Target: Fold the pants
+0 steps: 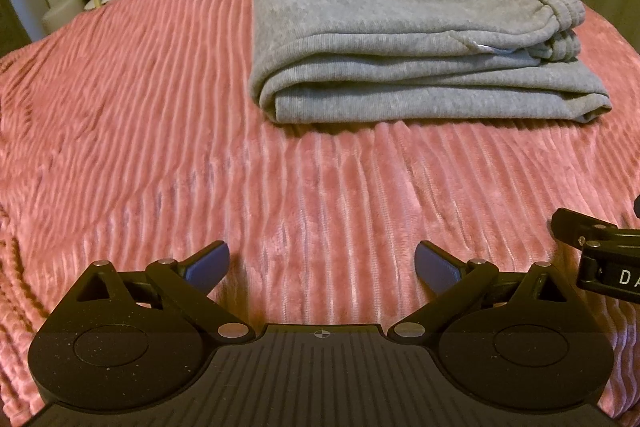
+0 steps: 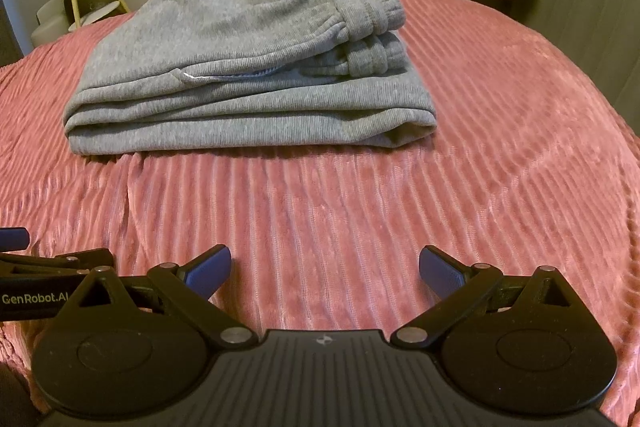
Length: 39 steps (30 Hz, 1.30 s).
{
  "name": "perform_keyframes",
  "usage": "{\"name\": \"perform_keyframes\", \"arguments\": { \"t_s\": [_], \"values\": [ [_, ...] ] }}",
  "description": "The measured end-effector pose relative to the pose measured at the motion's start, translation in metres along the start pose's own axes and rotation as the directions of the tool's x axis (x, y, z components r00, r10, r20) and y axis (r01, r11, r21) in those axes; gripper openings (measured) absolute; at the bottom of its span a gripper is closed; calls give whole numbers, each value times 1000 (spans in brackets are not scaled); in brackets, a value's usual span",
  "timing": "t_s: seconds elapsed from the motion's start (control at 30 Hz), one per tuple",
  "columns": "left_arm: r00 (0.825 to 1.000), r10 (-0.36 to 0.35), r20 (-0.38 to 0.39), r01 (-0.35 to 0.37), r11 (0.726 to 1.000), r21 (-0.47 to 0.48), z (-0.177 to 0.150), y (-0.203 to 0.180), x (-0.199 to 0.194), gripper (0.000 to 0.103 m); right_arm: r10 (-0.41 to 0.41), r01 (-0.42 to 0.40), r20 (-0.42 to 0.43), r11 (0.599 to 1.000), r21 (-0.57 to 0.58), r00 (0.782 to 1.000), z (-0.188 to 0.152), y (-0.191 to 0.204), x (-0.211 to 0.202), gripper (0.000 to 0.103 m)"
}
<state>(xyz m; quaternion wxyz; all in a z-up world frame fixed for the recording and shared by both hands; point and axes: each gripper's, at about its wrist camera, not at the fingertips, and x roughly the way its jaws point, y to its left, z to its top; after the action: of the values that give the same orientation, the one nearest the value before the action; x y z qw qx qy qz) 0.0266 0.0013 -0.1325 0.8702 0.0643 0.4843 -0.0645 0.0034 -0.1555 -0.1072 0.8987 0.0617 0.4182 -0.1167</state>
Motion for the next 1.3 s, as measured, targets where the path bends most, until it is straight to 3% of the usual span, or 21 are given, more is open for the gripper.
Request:
{"name": "perform_keyframes", "arguments": {
  "t_s": [1.3],
  "values": [
    [1000,3,-8,-3,1000,-3,0,2,1,102,-5,5,-14,1000,-16,1000,-2,-1,1,100]
  ]
}}
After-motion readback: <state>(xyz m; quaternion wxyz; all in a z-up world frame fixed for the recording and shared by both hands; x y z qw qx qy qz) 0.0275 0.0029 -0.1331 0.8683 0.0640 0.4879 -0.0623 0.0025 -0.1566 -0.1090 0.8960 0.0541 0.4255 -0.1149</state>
